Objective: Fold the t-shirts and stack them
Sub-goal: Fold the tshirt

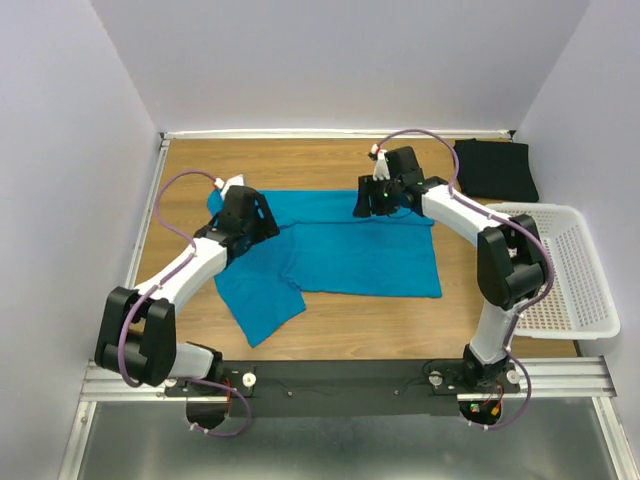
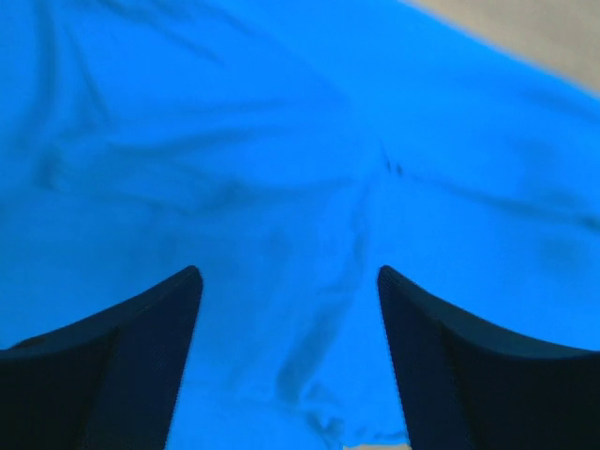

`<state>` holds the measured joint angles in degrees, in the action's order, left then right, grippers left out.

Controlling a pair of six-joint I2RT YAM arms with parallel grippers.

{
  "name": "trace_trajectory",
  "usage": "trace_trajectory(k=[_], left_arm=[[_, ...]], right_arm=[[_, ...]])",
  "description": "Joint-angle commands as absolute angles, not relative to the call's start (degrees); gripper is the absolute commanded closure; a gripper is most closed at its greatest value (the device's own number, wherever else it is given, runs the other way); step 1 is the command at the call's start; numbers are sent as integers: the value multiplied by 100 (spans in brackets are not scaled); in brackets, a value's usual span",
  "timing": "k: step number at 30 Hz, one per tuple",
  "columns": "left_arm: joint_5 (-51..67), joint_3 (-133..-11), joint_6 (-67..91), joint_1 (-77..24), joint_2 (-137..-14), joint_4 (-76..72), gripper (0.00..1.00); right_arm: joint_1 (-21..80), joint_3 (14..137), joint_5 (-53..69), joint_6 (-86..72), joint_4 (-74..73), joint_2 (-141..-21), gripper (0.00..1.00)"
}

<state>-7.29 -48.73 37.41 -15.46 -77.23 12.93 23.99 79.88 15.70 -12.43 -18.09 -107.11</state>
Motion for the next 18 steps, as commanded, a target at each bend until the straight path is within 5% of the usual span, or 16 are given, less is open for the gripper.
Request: trace_trajectory(k=[1, 3, 11, 18], left_arm=[[-1237, -4799, 3815, -2168, -7813, 967, 22], [-1484, -4939, 3596, -2372, -8102, 923, 31], [-1740, -5404, 4069, -2470, -9297, 835, 42], [-2117, -5389, 4971, -2461, -9484, 993, 44]], right_arm=[[2312, 7463, 1477, -1239, -1855, -10223, 39], [2312, 7209, 1406, -1213, -1854, -10073, 39], [2312, 6627, 1275, -1257, -1828, -9414, 39], [2312, 6215, 1125, -1230, -1828, -8975, 39]])
